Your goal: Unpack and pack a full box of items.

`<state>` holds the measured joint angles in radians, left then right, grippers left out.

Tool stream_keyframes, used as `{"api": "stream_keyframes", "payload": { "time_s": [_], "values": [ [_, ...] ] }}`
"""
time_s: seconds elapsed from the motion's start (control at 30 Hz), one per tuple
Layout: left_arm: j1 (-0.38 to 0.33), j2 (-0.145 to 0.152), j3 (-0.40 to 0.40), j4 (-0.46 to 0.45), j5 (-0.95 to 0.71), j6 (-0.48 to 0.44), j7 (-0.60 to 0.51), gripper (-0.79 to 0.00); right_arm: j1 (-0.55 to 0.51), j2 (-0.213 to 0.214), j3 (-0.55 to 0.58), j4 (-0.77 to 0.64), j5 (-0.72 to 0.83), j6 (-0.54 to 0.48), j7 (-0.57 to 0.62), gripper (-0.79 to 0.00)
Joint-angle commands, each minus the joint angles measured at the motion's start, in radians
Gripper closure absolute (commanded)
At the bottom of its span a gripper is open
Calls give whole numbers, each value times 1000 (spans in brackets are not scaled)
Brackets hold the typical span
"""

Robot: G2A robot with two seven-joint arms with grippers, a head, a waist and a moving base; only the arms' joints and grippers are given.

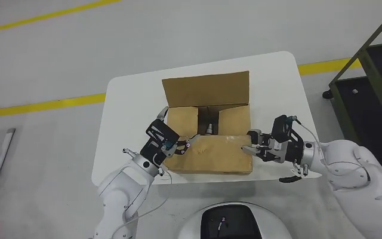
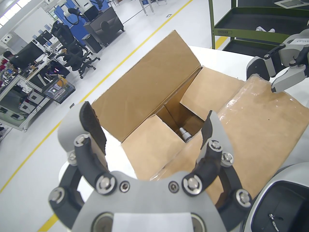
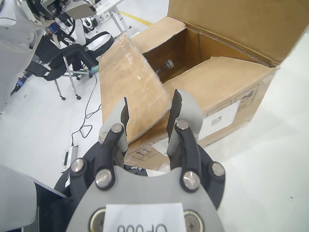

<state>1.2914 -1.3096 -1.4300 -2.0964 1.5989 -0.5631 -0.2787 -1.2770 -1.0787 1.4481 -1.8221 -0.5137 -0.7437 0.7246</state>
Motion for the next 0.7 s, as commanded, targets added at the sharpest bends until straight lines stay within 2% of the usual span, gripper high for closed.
{"api": "stream_keyframes", "payload": {
  "time_s": [0.0, 0.3, 0.4, 0.67],
  "values": [
    [0, 0, 0, 0, 0, 0, 0, -785, -1, 3, -1, -8, 15, 0, 13, -357],
    [0, 0, 0, 0, 0, 0, 0, -785, -19, 16, -26, -42, 125, 38, 84, -372],
    [0, 0, 0, 0, 0, 0, 0, -785, -10, 22, -27, -44, 131, 76, 134, -345],
    [0, 0, 0, 0, 0, 0, 0, -785, 15, 32, -55, -33, 209, 170, 237, -342]
  ]
}}
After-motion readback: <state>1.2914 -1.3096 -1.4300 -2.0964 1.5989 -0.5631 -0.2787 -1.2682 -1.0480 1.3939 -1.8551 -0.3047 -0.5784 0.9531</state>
